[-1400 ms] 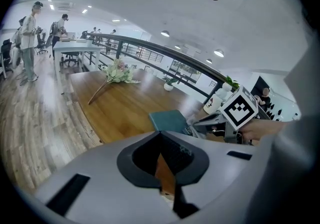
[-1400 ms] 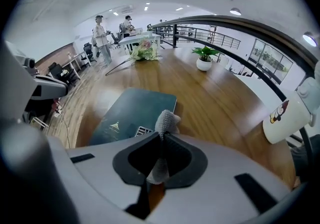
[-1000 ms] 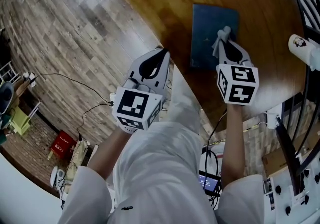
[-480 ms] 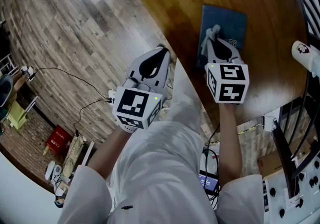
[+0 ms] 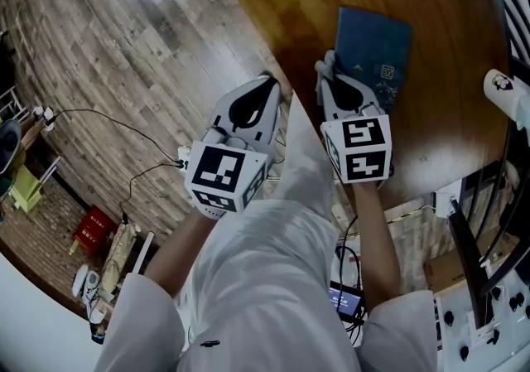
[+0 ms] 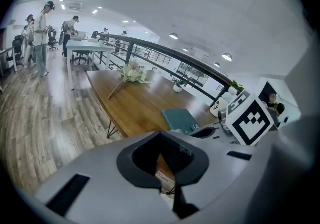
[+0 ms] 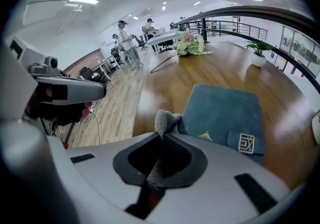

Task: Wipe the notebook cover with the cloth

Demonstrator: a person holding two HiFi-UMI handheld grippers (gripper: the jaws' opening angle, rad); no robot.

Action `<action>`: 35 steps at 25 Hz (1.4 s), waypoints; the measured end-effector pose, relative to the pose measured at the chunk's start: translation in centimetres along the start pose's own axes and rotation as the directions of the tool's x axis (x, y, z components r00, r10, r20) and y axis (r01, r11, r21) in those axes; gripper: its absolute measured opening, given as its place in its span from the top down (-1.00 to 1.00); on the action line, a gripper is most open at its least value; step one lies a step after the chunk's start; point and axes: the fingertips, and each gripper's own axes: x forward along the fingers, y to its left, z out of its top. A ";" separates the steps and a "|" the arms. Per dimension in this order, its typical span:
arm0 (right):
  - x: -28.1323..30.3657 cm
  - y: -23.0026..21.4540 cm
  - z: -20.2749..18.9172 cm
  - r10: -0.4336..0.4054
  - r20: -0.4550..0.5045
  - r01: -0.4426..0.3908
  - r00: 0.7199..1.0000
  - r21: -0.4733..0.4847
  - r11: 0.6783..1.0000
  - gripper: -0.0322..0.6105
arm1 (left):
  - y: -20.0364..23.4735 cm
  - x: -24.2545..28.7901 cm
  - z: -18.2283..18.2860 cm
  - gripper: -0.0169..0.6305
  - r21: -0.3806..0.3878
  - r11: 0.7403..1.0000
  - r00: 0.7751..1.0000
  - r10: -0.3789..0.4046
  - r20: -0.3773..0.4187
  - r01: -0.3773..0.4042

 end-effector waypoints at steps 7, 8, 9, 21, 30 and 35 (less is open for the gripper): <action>-1.0 0.2 -1.7 -0.015 0.005 0.015 1.000 0.004 1.000 0.82 | -0.2 0.5 -0.3 0.89 0.004 1.000 1.000 -0.003 -0.016 0.003; -1.2 -0.2 -1.8 -0.020 0.005 0.020 1.000 0.010 1.000 0.82 | -0.2 0.6 -0.3 0.89 0.006 1.000 1.000 -0.006 -0.017 0.006; -1.5 -0.6 -2.0 -0.027 0.004 0.027 1.000 0.018 0.999 0.82 | -0.3 0.7 -0.2 0.89 0.008 1.000 1.000 -0.008 -0.018 0.008; -5.0 -7.9 -5.0 -0.141 -0.005 0.141 0.990 0.106 0.984 0.82 | -2.0 2.2 0.2 0.89 0.027 0.999 0.999 -0.033 -0.038 0.034; -6.7 -11.4 -6.2 -0.267 -0.028 0.268 0.963 0.164 0.950 0.82 | -2.7 2.7 0.6 0.89 0.032 0.999 0.998 -0.040 -0.040 0.041; -8.0 -12.0 -4.9 -0.325 -0.002 0.321 0.946 0.175 0.931 0.82 | -2.7 2.7 0.4 0.89 0.028 0.999 0.998 -0.042 -0.041 0.043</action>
